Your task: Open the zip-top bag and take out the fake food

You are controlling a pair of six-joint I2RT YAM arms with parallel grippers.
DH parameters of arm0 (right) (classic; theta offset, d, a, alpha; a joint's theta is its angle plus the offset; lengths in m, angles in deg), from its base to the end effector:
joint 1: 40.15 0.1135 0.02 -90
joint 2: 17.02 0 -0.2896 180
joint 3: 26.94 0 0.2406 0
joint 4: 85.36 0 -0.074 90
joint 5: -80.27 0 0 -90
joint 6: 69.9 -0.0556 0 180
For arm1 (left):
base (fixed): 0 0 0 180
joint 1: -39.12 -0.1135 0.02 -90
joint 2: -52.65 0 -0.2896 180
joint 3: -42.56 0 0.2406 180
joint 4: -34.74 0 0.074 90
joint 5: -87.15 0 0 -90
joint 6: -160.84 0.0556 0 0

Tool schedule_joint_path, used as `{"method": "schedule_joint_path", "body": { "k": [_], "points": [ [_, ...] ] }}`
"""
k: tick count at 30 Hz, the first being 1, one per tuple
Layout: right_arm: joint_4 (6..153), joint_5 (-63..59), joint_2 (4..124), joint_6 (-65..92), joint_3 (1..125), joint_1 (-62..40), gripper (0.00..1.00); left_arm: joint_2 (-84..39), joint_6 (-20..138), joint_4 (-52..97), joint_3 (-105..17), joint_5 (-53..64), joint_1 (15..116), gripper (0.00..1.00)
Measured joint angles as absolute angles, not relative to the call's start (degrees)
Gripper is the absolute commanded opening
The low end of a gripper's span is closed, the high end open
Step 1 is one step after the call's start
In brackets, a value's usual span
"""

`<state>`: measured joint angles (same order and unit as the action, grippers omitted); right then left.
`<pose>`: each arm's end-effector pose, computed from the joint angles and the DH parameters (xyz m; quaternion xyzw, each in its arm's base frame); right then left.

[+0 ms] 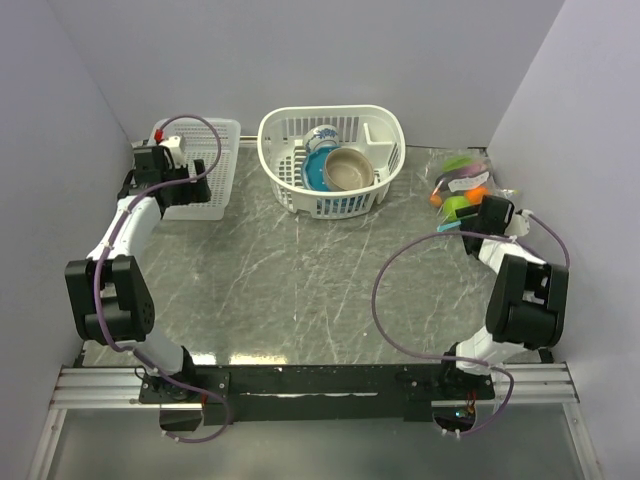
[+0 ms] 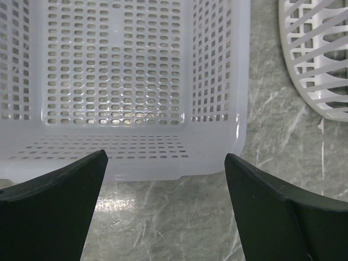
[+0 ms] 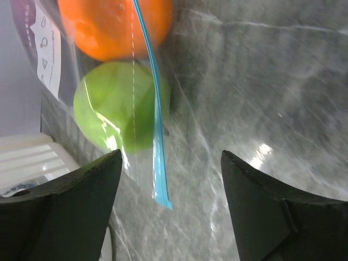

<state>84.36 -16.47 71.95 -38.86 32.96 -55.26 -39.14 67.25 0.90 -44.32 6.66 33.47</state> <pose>0.3121 -0.0910 0.2042 0.5635 0.7052 0.1102 0.4160 0.3684 0.0272 0.3017 -0.0366 0.8985 -0.0670 0.4323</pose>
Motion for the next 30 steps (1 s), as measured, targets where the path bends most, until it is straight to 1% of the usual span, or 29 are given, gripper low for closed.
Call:
{"method": "schedule_joint_path", "body": {
  "k": [1, 2, 4, 5, 7, 8, 11, 19, 23, 27, 30],
  "points": [
    [85.2, -15.8, 73.4, -39.0, 33.7, -55.5, 0.68, -39.1, 67.2, 1.0, -44.3, 7.1, 33.5, 0.97],
    [85.6, -15.4, 74.2, -38.9, 34.3, -55.7, 0.58, -39.1, 67.2, 1.0, -44.3, 7.5, 33.5, 0.97],
    [86.1, -14.6, 75.9, -39.0, 35.8, -55.9, 0.47, -39.4, 67.2, 0.9, -44.6, 8.6, 33.5, 0.97],
    [86.3, -14.2, 76.7, -39.0, 36.5, -55.9, 0.36, -39.9, 67.1, 0.8, -45.1, 9.3, 33.5, 0.97],
    [87.4, -13.4, 78.2, -38.9, 37.9, -55.9, 0.21, -40.9, 66.8, 0.8, -46.0, 10.5, 33.5, 0.97],
    [87.9, -13.0, 78.7, -38.9, 38.3, -55.9, 0.09, -41.5, 66.7, 0.9, -46.4, 11.1, 33.6, 0.97],
    [88.4, -12.2, 79.2, -38.8, 38.6, -55.9, 0.00, -42.5, 66.7, 1.1, -46.5, 11.5, 34.1, 0.97],
    [90.1, -9.7, 78.6, -39.0, 37.9, -56.0, 0.00, -47.4, 67.2, 4.2, -47.0, 7.6, 39.6, 0.97],
    [91.4, -8.1, 74.4, -39.6, 35.1, -56.1, 0.00, -51.3, 67.2, 4.9, -48.1, 5.8, 41.9, 0.97],
    [91.7, -6.9, 68.0, -40.1, 34.3, -56.0, 0.00, -52.6, 67.2, 5.0, -47.7, 4.4, 42.3, 0.97],
    [92.2, -6.7, 63.1, -40.1, 34.3, -55.3, 0.00, -51.7, 67.5, 6.4, -45.7, 4.0, 42.2, 0.87]
  ]
}}
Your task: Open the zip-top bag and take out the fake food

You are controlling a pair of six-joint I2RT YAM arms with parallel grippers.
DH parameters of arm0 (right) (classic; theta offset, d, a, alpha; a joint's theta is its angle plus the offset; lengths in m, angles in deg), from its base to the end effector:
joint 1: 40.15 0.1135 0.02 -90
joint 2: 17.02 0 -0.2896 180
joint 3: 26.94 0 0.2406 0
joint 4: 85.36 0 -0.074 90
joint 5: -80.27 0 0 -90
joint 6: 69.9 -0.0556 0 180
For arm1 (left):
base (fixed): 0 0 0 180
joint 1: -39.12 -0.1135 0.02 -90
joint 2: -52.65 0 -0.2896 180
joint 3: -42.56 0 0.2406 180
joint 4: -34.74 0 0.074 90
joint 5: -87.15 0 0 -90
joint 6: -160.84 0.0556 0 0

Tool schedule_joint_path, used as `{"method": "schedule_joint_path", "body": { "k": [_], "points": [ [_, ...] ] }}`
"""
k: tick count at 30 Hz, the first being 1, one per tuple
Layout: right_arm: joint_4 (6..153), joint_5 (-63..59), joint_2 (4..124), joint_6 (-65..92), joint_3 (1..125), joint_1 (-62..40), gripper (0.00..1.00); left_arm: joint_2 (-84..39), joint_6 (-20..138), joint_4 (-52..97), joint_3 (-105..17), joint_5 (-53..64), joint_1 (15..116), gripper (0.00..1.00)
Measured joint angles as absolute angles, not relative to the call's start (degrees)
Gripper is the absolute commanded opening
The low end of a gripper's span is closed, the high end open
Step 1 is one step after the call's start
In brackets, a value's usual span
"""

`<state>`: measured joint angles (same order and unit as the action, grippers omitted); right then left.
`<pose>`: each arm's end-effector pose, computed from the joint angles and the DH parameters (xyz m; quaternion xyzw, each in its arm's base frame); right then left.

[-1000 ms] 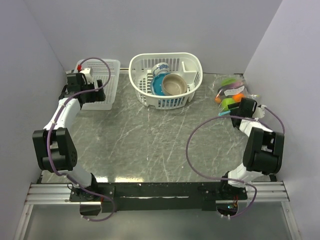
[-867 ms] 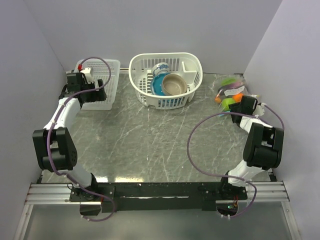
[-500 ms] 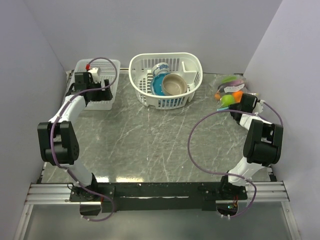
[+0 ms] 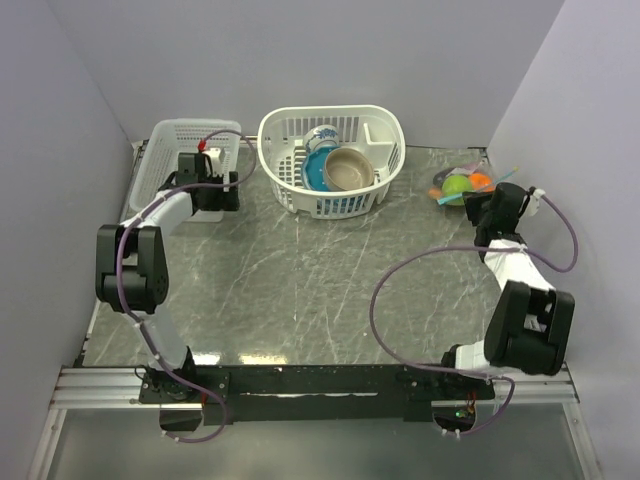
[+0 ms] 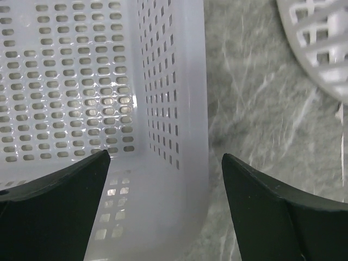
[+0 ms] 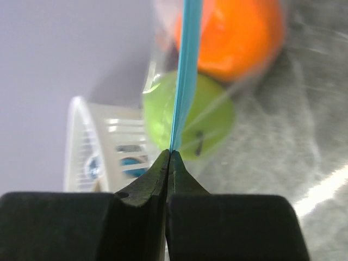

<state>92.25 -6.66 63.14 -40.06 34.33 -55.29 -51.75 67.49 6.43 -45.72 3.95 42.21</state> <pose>0.3086 -0.0804 0.2739 0.4921 0.6626 0.2364 0.5127 0.4145 -0.0290 0.2367 0.0209 0.9204 -0.0763 0.3829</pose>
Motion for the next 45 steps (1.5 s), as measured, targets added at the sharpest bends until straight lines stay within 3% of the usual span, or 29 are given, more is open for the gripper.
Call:
{"method": "schedule_joint_path", "body": {
  "k": [8, 15, 21, 24, 28, 34, 39, 45],
  "points": [
    [91.7, -5.5, 54.8, -40.2, 35.5, -52.5, 0.00, -40.0, 67.2, 1.8, -35.2, 7.6, 44.9, 0.88],
    [89.7, -4.3, 50.2, -40.6, 36.1, -51.8, 0.00, -28.8, 70.2, -11.0, -31.4, 20.5, 51.7, 0.84],
    [87.1, -3.4, 47.3, -41.3, 38.7, -51.0, 0.00, -23.0, 76.6, -23.3, -29.4, 34.5, 57.9, 0.99],
    [86.1, -2.9, 46.0, -41.6, 40.5, -50.5, 0.00, -21.4, 79.6, -29.3, -33.2, 37.2, 57.9, 0.99],
    [85.6, -2.8, 43.7, -41.6, 41.6, -49.5, 0.00, -18.4, 80.8, -28.5, -41.9, 32.9, 56.1, 0.97],
    [84.8, -3.1, 40.0, -40.9, 41.9, -47.7, 0.00, -11.9, 78.9, -10.3, -43.4, 11.9, 43.7, 0.97],
    [84.4, -3.4, 35.2, -38.7, 42.4, -45.9, 0.00, -25.9, 76.4, -1.0, -43.7, 2.9, 31.1, 0.98],
    [83.4, -3.5, 30.9, -35.2, 47.0, -43.0, 0.00, -41.2, 74.2, -0.7, -40.8, 1.3, 25.3, 0.98]
  ]
}}
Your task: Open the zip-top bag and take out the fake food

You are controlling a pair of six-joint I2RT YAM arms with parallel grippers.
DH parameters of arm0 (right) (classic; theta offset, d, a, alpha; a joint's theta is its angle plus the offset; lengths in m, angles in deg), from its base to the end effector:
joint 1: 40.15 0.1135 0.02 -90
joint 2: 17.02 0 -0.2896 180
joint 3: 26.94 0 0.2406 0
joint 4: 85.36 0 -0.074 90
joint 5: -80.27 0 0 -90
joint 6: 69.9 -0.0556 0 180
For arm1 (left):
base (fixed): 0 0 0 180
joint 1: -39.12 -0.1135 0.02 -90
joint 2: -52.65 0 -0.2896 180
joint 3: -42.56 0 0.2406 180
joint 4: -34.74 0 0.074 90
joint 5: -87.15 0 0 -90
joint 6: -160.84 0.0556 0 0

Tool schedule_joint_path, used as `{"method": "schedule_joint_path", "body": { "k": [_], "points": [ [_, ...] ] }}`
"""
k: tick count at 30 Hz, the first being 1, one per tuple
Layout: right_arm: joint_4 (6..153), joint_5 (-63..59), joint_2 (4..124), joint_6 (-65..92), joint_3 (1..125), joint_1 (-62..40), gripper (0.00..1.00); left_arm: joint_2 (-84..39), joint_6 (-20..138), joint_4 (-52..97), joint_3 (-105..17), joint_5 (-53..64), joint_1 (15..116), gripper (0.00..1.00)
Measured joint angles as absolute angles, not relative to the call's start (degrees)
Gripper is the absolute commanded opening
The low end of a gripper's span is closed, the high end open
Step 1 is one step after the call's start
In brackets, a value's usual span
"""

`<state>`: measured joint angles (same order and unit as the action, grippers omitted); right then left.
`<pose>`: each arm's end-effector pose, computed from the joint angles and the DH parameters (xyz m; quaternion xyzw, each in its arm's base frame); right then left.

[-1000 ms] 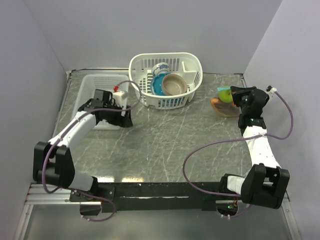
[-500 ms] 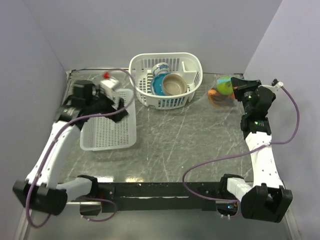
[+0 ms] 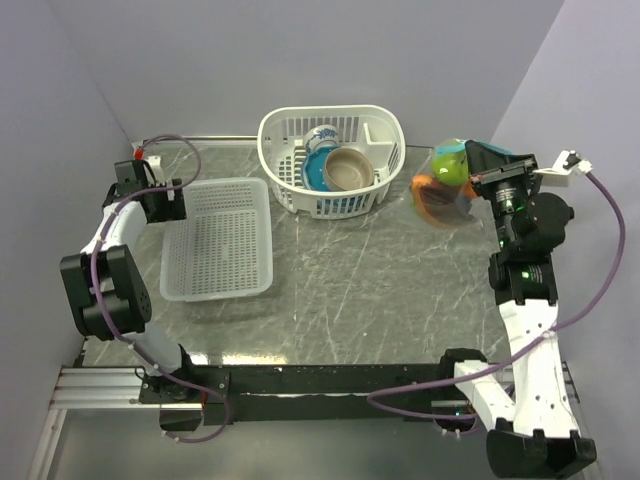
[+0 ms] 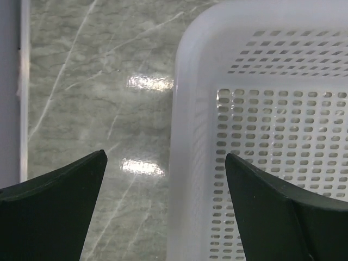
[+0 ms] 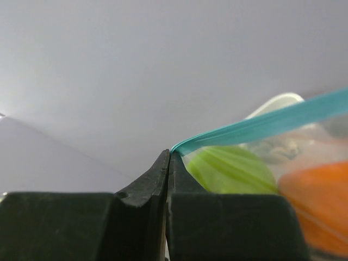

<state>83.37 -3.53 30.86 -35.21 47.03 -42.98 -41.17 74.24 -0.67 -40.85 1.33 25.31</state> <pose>0.1669 -0.0022 0.4672 0.2585 0.5532 0.3794 0.6951 0.3565 0.0835 0.2661 -0.0703 0.9234 0.0228 0.3766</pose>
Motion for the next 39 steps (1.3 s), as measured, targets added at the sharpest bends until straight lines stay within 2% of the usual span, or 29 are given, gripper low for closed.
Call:
{"method": "schedule_joint_path", "body": {
  "k": [4, 7, 8, 11, 16, 18, 19, 20, 23, 27, 31, 39],
  "points": [
    [83.3, -2.7, 28.8, -34.2, 49.3, -42.9, 0.00, -41.9, 73.6, 0.0, -41.5, 2.2, 25.6, 0.98],
    [83.2, -1.8, 28.3, -34.1, 50.4, -42.9, 0.00, -42.5, 73.1, 1.2, -42.9, 3.1, 25.7, 0.81],
    [83.1, -1.4, 28.2, -34.1, 50.7, -42.8, 0.00, -42.8, 72.9, 1.7, -43.1, 3.4, 25.8, 0.66],
    [82.3, -0.5, 28.2, -34.0, 51.5, -42.5, 0.00, -44.1, 72.9, 2.4, -43.0, 4.9, 25.8, 0.56],
    [81.0, 0.7, 28.7, -34.0, 53.8, -42.4, 0.00, -46.6, 73.1, 1.5, -40.8, 8.2, 25.8, 0.59],
    [80.6, 1.0, 28.7, -34.0, 54.5, -42.4, 0.00, -46.6, 73.2, 0.9, -39.9, 9.1, 25.9, 0.56],
    [80.4, 1.1, 28.6, -34.0, 55.0, -42.4, 0.00, -46.6, 73.2, 0.6, -39.6, 9.4, 26.0, 0.50],
    [80.4, 1.2, 28.6, -34.0, 55.3, -42.4, 0.00, -46.6, 73.2, 0.6, -39.3, 9.5, 26.2, 0.35],
    [80.2, 1.5, 28.5, -34.0, 55.8, -42.3, 0.00, -45.9, 73.1, 0.7, -37.9, 9.4, 27.0, 0.15],
    [79.7, 1.8, 28.4, -34.1, 55.9, -42.3, 0.00, -41.7, 72.1, -0.8, -35.0, 10.6, 30.8, 0.18],
    [78.3, 1.9, 28.5, -34.1, 55.9, -42.3, 0.00, -36.1, 72.2, -3.1, -31.5, 10.9, 40.0, 0.20],
    [74.9, 1.5, 28.7, -33.6, 59.0, -42.3, 0.00, -33.8, 73.1, -9.0, -27.9, 13.5, 52.1, 0.18]
  ]
}}
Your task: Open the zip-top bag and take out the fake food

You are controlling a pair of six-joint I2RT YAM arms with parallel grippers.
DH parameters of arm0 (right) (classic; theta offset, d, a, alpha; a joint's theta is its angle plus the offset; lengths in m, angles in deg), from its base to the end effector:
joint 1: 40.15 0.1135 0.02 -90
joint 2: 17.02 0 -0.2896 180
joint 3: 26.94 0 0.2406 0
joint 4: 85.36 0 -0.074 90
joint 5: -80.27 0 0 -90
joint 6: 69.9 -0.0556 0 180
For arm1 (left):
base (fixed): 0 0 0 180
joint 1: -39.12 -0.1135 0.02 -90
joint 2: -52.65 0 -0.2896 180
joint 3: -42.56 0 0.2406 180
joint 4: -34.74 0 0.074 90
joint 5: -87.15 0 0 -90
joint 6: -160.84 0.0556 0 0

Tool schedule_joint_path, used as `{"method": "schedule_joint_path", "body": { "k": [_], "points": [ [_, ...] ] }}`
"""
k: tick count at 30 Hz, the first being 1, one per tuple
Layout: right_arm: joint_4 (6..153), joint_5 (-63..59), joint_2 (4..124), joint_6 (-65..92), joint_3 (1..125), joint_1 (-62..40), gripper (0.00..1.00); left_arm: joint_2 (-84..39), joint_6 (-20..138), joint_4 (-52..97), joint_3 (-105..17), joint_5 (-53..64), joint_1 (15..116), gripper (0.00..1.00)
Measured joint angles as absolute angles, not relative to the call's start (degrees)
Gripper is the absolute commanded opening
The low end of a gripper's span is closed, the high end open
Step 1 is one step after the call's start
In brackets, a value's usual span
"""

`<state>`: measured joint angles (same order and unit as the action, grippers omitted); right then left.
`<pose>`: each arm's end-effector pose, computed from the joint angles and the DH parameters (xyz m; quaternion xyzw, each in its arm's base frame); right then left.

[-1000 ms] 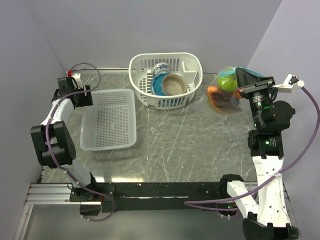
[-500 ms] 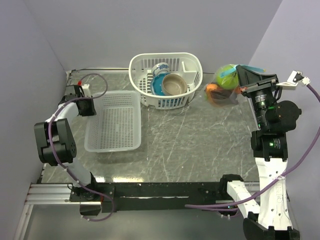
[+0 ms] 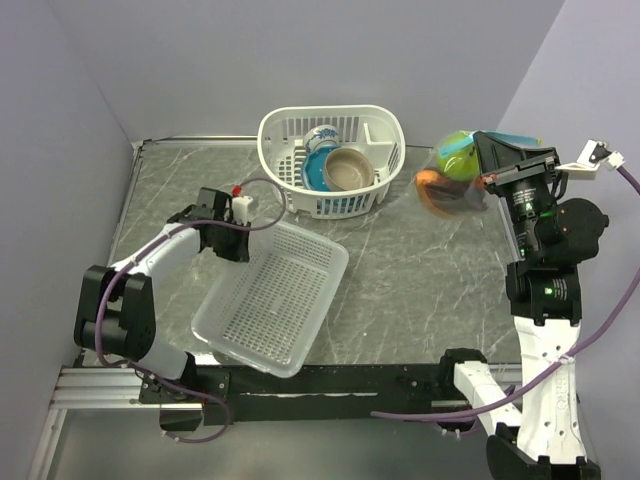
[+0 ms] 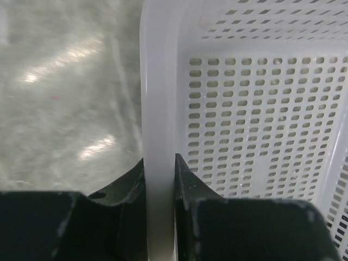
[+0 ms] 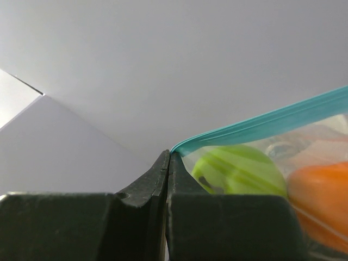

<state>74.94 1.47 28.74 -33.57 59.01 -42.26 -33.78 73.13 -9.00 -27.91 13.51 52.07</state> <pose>0.1225 0.0063 0.5212 0.1945 0.5390 0.4057 0.7121 0.2865 -0.0819 0.2264 0.1635 0.9421 -0.1608 0.2448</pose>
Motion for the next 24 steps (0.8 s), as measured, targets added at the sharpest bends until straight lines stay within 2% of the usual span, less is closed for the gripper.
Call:
{"method": "schedule_joint_path", "body": {
  "k": [2, 8, 14, 20, 22, 24],
  "points": [
    [74.7, 1.3, 28.7, -33.4, 59.5, -42.3, 0.00, -33.8, 72.6, -9.2, -27.5, 13.7, 53.9, 0.15],
    [73.8, 1.3, 29.5, -32.7, 60.6, -42.3, 0.00, -35.0, 68.6, -9.6, -28.5, 15.3, 57.5, 0.15],
    [71.8, 0.8, 30.6, -31.6, 61.0, -42.3, 0.00, -39.9, 56.0, -7.6, -32.3, 18.5, 57.9, 0.12],
    [70.6, -0.1, 30.8, -30.7, 61.0, -42.3, 0.00, -40.7, 44.1, -4.2, -32.6, 16.8, 61.9, 0.14],
    [70.5, -0.1, 30.9, -30.7, 61.0, -42.3, 0.00, -40.3, 41.6, -2.9, -32.0, 16.6, 63.1, 0.19],
    [70.5, 0.0, 31.5, -30.8, 61.1, -42.1, 0.00, -39.7, 39.3, -2.8, -31.1, 16.5, 63.7, 0.36]
  ]
}}
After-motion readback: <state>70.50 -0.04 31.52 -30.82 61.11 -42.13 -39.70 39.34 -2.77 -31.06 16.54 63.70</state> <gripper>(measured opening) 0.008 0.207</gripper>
